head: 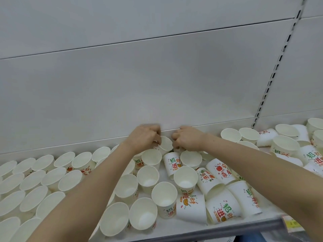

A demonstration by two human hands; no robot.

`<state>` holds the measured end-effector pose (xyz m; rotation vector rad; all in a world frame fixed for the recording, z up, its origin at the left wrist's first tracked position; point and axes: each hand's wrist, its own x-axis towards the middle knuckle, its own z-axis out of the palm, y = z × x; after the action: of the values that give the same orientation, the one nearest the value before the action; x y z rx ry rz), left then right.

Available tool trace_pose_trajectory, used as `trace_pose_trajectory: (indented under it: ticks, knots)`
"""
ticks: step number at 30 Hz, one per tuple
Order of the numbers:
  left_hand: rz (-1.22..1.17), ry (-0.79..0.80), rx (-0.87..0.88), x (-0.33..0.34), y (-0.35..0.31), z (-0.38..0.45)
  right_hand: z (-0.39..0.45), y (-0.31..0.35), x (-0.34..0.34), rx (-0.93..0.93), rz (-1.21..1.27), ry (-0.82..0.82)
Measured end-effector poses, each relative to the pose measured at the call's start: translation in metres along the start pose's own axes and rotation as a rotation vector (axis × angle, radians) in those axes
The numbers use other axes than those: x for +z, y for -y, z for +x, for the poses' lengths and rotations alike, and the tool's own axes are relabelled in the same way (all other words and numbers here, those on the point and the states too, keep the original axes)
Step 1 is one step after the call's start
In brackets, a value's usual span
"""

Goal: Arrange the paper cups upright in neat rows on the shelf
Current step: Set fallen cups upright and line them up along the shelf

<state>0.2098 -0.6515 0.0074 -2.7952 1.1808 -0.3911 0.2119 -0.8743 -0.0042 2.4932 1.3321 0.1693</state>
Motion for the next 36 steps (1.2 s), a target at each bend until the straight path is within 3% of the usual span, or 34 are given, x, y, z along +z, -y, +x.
trace_pose_trajectory:
  ticks: [3, 9, 13, 18, 22, 27, 30, 36]
  knots:
    - [-0.037, 0.0, -0.088, 0.009, 0.0, -0.012, -0.005, -0.006, 0.003, 0.047, 0.088, -0.08]
    - [-0.113, 0.184, -0.255, 0.011, -0.005, -0.014, -0.027, -0.01, 0.005, 0.38, 0.434, -0.205]
    - [-0.292, 0.096, -0.385, 0.007, -0.02, -0.012, -0.034, 0.003, 0.019, 0.531, 0.552, -0.262]
    - [-0.29, 0.037, -0.319, -0.001, -0.063, 0.002, -0.036, 0.014, 0.027, 0.592, 0.513, -0.37]
    - [-0.131, 0.227, -0.317, 0.002, -0.076, 0.012, -0.036, 0.017, 0.024, 0.576, 0.443, -0.284]
    - [-0.072, 0.371, -0.38, 0.006, -0.081, 0.013, -0.052, 0.014, 0.012, 0.577, 0.505, -0.317]
    - [-0.205, 0.371, -0.467, 0.002, -0.084, 0.015, -0.07, 0.003, 0.005, 0.608, 0.521, -0.279]
    - [-0.385, 0.267, -0.586, -0.008, -0.082, 0.007, -0.078, -0.005, 0.001, 0.558, 0.663, -0.049]
